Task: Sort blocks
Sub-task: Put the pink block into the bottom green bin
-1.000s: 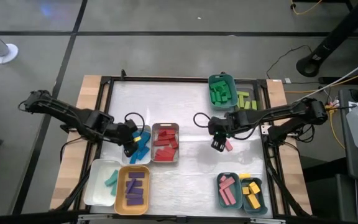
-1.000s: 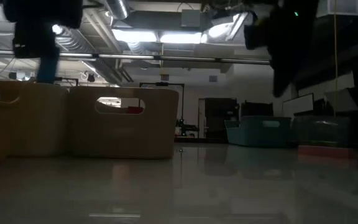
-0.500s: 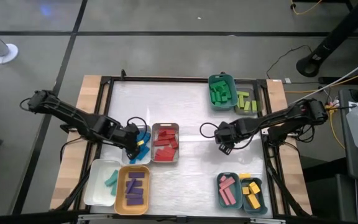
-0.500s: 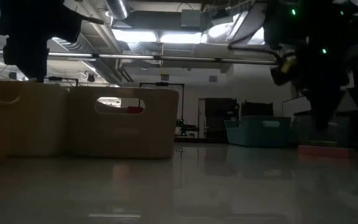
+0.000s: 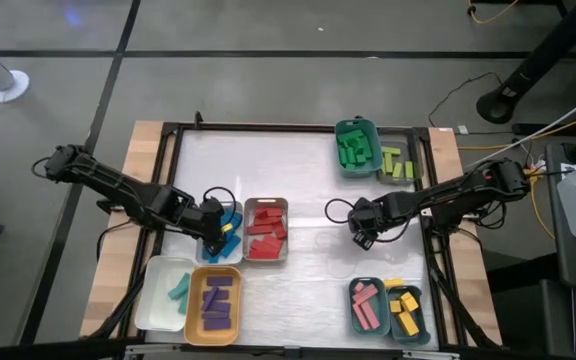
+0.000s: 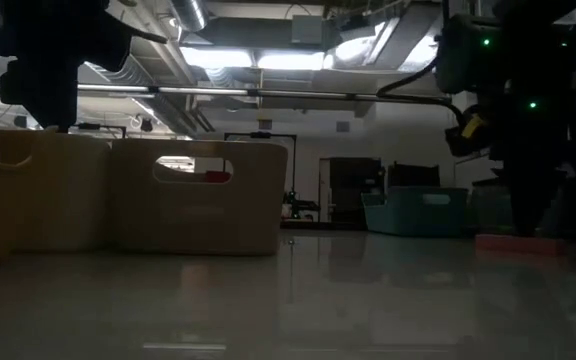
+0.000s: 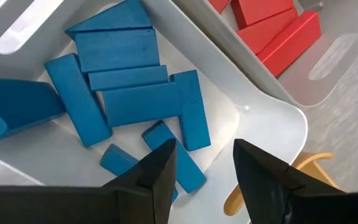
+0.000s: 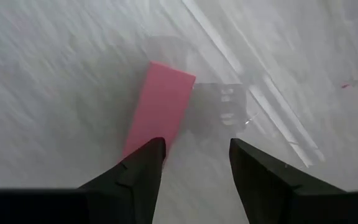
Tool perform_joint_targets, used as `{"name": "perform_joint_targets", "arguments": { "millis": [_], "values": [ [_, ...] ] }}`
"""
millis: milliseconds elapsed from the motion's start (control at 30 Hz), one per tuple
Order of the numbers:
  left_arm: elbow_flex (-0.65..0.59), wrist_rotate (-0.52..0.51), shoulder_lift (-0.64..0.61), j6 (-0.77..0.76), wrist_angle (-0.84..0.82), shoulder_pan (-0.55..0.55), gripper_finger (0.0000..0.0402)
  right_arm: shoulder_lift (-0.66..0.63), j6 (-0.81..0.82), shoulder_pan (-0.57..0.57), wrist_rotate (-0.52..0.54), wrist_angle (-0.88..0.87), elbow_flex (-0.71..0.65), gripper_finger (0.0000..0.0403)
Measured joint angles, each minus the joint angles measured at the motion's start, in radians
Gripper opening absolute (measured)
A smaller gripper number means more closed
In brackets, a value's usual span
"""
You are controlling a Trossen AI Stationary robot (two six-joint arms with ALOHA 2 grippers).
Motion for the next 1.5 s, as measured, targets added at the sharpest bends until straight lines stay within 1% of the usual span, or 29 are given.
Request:
{"name": "perform_joint_targets", "arguments": {
  "millis": [67,167,267,367,500,633,733,833,933,1033,1233,1367,1500],
  "values": [
    [0.0,0.0,0.0,-0.002,-0.001,0.0,0.0147,-0.01,0.0,0.0,0.001,-0.021,0.016,0.0188],
    [0.0,0.0,0.0,-0.002,0.0,0.0,0.0148,-0.028,0.0,0.0,-0.014,-0.002,0.038,0.0188],
    [0.0,0.0,0.0,-0.001,0.0,0.0,0.0148,-0.028,0.008,0.0,-0.039,0.009,0.041,0.0188],
    [0.0,0.0,0.0,-0.001,0.0,0.0,0.0148,-0.028,0.03,0.0,-0.04,0.02,0.038,0.0188],
    [0.0,0.0,0.0,-0.001,0.0,0.0,0.0148,-0.028,0.042,0.0,-0.038,0.062,0.013,0.0188],
    [0.0,0.0,0.0,0.003,0.0,0.0,0.0148,-0.025,0.044,0.001,-0.061,0.127,-0.018,0.0188],
    [0.0,0.0,-0.003,0.028,0.001,0.0,0.0148,-0.024,0.074,0.001,-0.066,0.17,-0.047,0.0188],
    [0.0,-0.001,-0.026,0.078,0.004,0.0,0.0148,-0.024,0.096,0.0,-0.064,0.197,-0.083,0.0188],
    [0.001,-0.015,-0.075,0.121,0.022,0.0,0.0148,-0.027,0.127,0.0,-0.06,0.209,-0.107,0.0185],
    [0.002,-0.084,-0.149,0.18,0.045,-0.006,0.0148,-0.028,0.155,0.0,-0.054,0.21,-0.125,0.0165],
    [0.002,-0.351,-0.331,0.289,0.048,-0.083,0.0148,-0.028,0.158,0.0,-0.053,0.21,-0.131,0.01],
    [0.002,-0.513,-0.41,0.329,0.048,-0.153,0.0148,-0.032,0.158,0.0,-0.062,0.222,-0.126,0.0098],
    [0.002,-0.623,-0.42,0.367,0.048,-0.208,0.0148,-0.04,0.152,-0.001,-0.089,0.172,-0.07,0.01]
  ]
}}
